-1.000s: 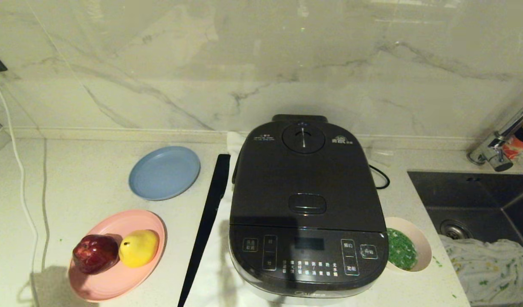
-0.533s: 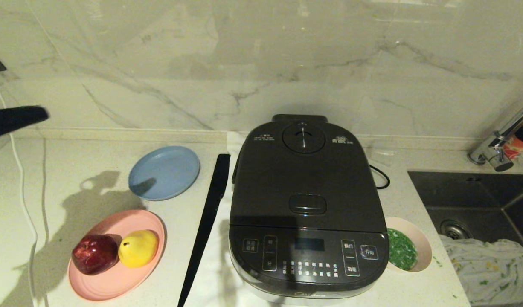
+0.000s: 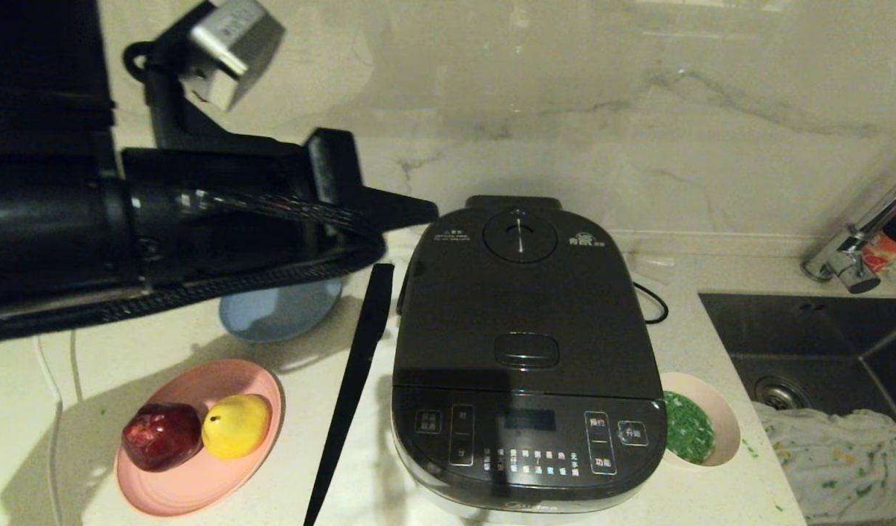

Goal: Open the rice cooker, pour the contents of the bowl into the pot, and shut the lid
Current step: Open the rice cooker

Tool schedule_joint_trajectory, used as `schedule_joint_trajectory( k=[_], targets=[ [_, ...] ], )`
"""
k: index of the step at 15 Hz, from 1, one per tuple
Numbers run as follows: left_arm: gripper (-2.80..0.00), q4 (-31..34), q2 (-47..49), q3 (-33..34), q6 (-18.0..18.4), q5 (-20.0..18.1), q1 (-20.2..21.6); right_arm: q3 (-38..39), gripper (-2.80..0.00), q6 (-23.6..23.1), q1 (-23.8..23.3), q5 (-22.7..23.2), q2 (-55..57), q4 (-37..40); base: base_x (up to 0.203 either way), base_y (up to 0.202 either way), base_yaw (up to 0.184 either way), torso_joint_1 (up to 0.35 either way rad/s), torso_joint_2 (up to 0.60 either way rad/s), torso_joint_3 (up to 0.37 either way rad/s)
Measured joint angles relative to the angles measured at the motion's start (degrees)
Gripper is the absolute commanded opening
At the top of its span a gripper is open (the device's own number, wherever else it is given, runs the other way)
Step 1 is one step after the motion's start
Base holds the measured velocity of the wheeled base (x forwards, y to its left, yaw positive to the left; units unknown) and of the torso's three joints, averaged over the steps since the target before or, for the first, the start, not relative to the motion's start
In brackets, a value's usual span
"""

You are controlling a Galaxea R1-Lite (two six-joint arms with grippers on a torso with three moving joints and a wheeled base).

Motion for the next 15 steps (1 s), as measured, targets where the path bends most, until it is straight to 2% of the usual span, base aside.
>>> schedule_joint_trajectory(
  k=[2,3,6,10,13,15],
  targets=[
    [-2.80,-1.18,3.89,0.18,-0.13,6.93,-4.79,0.00,-2.80,0.00,0.00,0.02,0.00,0.00,0.000,0.000,0.000,0.000,0.00,0.000],
    [-2.80,-2.43,5.21,1.48,-0.18,8.49,-6.22,0.00,-2.80,0.02,0.00,0.02,0.00,0.00,0.000,0.000,0.000,0.000,0.00,0.000],
    [-2.80,-8.88,7.11,5.75,-0.08,9.28,-7.87,0.00,-2.80,0.02,0.00,0.00,0.00,0.00,0.000,0.000,0.000,0.000,0.00,0.000],
    [-2.80,-11.53,8.56,11.22,-0.05,10.57,-8.11,0.00,-2.80,0.02,0.02,0.00,0.00,0.00,0.000,0.000,0.000,0.000,0.00,0.000],
    [-2.80,-19.25,10.61,14.25,-0.09,12.44,-8.11,0.02,-2.80,0.02,0.00,0.04,0.00,0.00,0.000,0.000,0.000,0.000,0.00,0.000],
    [-2.80,-21.45,11.63,15.24,-0.05,12.53,-8.11,0.02,-2.80,0.01,0.00,0.02,0.00,0.00,0.000,0.000,0.000,0.000,0.00,0.000]
  ],
)
